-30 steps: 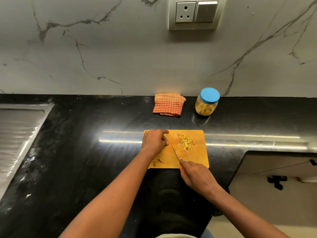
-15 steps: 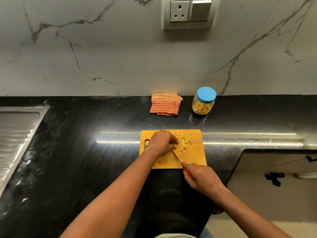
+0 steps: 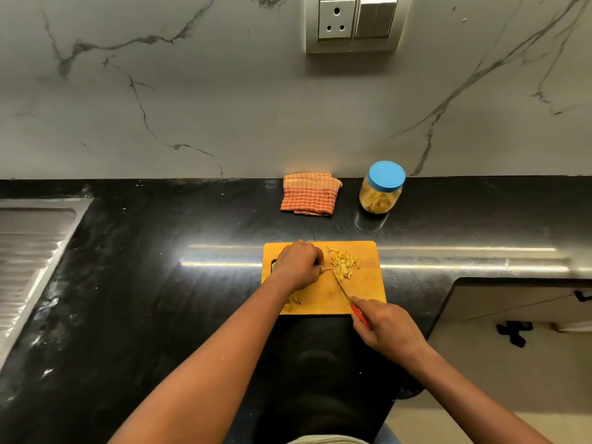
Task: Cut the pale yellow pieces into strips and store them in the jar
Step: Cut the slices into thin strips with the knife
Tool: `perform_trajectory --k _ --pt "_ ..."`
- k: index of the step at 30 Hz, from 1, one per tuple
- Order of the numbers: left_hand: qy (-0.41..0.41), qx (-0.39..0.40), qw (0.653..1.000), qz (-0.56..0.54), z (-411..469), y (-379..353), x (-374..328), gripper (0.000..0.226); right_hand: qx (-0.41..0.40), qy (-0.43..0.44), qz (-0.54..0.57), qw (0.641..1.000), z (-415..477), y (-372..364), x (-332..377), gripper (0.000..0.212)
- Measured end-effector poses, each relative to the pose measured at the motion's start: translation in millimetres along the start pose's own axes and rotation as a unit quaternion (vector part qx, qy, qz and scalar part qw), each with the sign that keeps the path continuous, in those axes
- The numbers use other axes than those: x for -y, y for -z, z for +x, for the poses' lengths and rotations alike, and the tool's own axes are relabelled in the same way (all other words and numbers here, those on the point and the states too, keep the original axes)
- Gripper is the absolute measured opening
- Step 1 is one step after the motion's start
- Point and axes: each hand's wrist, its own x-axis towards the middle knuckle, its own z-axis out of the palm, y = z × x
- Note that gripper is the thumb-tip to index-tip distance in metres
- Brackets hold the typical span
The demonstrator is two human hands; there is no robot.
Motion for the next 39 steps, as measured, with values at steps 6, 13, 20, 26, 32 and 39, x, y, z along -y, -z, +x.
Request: perform_trajectory --k 6,13,20,26,32,39 --pt "0.005 -0.012 1.000 -0.024 -4.4 -0.5 5.5 0.014 -0.020 -0.023 0.014 0.999 3.4 -0.5 4.5 0.044" --pt "-0.005 -0.031 0.999 -0.033 -7.3 -2.0 0.0 0.028 -0.011 -0.032 0.029 0.999 6.7 -5.1 13.7 0.044" --pt "0.004 -0.040 0.999 -0.028 -8.4 -3.3 -2.2 0.022 -0.032 -0.046 0.035 0.998 13.8 -4.1 13.9 0.046" --pt "-0.021 -0.023 0.999 -0.020 -9.0 -4.1 -1.7 0.016 -0.024 -0.050 0.034 0.998 12.1 -6.4 14.1 0.047" --pt "-0.032 0.017 0.999 -0.029 -8.0 4.9 6.2 0.011 -0.012 -0.040 0.041 0.998 11.5 -7.4 15.4 0.046" --pt "-0.012 0.024 0.999 -0.044 -13.3 11.4 27.0 0.016 0.003 -0.033 0.041 0.999 14.2 -7.9 13.8 0.047"
